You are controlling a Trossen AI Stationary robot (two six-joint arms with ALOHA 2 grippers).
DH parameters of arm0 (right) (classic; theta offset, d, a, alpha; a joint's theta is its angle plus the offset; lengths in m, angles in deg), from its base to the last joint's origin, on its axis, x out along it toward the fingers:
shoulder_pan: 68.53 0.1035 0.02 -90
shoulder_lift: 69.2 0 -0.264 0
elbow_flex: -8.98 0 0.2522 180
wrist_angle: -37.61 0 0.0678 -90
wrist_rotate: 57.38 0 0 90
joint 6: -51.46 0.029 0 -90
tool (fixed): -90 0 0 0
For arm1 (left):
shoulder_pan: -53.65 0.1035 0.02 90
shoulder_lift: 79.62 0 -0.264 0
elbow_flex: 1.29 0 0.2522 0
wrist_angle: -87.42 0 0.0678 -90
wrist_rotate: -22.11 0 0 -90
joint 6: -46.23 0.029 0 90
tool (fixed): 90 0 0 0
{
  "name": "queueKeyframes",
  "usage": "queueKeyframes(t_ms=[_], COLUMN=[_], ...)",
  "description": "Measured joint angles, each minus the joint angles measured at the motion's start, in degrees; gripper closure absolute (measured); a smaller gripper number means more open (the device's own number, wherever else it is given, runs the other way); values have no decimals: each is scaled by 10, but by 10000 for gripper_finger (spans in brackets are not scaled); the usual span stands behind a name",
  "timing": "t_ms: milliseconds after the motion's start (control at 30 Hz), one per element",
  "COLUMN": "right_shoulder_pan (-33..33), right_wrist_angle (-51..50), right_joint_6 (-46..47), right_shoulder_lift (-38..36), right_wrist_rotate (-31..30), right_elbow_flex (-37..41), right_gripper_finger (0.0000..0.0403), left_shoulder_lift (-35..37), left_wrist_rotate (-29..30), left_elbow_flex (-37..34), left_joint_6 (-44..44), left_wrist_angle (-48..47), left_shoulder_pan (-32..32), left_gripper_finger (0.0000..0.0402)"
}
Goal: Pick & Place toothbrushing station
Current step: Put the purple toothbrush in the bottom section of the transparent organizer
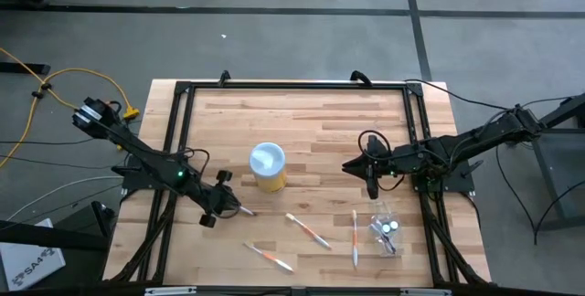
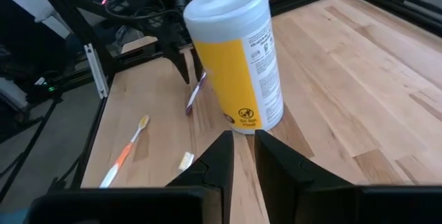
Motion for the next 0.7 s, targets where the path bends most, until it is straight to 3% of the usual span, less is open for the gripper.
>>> queueKeyframes(t_ms=[500, 700], right_shoulder_pan=[0, 0], right_wrist_angle=[3, 3], right_joint_6=[2, 2], right_shoulder_lift=[0, 0], right_wrist_rotate=[3, 3], right_elbow_flex=[0, 0], right_gripper_finger=[350, 350], left_shoulder_lift=[-26, -47], left_wrist_rotate=[-3, -37], left_elbow_flex=[0, 0], left_joint_6=[4, 6], left_wrist_angle=[7, 13], left_shoulder_pan=[15, 44], left_gripper_finger=[288, 288])
